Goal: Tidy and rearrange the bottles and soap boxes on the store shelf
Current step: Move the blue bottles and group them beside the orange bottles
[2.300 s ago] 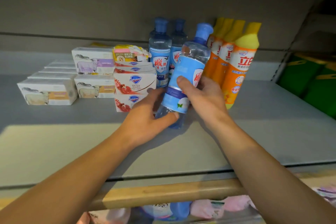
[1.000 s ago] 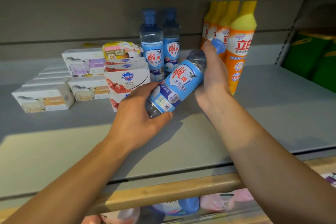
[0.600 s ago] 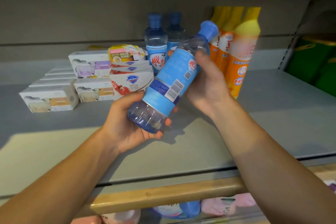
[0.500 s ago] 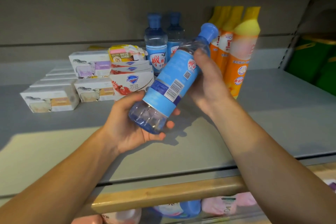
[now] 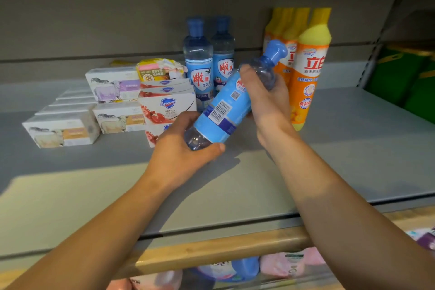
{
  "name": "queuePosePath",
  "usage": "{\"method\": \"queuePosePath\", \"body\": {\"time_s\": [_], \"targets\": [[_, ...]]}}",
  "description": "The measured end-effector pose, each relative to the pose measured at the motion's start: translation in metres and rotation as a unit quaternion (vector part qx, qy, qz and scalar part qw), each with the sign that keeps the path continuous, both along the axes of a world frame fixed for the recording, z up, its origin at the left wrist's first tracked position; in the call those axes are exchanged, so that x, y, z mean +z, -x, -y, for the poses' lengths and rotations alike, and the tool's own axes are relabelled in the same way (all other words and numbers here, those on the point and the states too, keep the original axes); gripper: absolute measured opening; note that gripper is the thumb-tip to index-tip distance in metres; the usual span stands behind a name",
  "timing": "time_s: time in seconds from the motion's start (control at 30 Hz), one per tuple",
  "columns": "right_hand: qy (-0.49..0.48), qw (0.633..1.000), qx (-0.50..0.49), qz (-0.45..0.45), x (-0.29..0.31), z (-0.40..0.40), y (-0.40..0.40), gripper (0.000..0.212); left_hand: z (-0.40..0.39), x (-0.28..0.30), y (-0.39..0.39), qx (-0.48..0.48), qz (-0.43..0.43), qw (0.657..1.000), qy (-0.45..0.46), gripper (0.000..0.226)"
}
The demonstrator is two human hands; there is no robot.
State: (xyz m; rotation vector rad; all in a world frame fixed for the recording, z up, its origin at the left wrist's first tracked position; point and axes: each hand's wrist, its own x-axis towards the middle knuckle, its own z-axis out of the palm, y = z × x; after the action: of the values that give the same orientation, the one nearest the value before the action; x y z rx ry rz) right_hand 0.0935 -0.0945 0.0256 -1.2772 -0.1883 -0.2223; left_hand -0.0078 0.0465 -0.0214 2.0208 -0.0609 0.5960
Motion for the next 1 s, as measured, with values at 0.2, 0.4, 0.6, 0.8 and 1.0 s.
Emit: {"method": "queuePosePath", "body": {"time_s": [0.2, 0.4, 0.6, 0.8, 1.0], "targets": [[-0.002, 0.994, 0.102, 0.031, 0.001, 0.001, 0.005, 0.061, -0.008, 0.006, 0.004, -0.135, -0.07, 0.945, 0.291, 0.041], [-0.059, 0.964, 0.257, 0.028, -0.006, 0.002, 0.005, 0.063, -0.007, 0.011, 0.006, -0.235, -0.143, 0.866, 0.418, 0.062], [-0.053, 0.975, 0.204, 0.062, -0.005, 0.001, 0.004, 0.057, -0.006, 0.008, 0.001, -0.245, -0.139, 0.869, 0.407, 0.064], [0.018, 0.981, 0.156, 0.115, -0.006, 0.002, 0.008, 0.063, -0.004, -0.002, 0.0, -0.177, -0.084, 0.945, 0.263, 0.04], [0.118, 0.975, 0.078, 0.174, 0.002, -0.001, 0.029, 0.076, 0.007, 0.007, 0.006, -0.042, -0.019, 0.999, -0.012, 0.056]]}}
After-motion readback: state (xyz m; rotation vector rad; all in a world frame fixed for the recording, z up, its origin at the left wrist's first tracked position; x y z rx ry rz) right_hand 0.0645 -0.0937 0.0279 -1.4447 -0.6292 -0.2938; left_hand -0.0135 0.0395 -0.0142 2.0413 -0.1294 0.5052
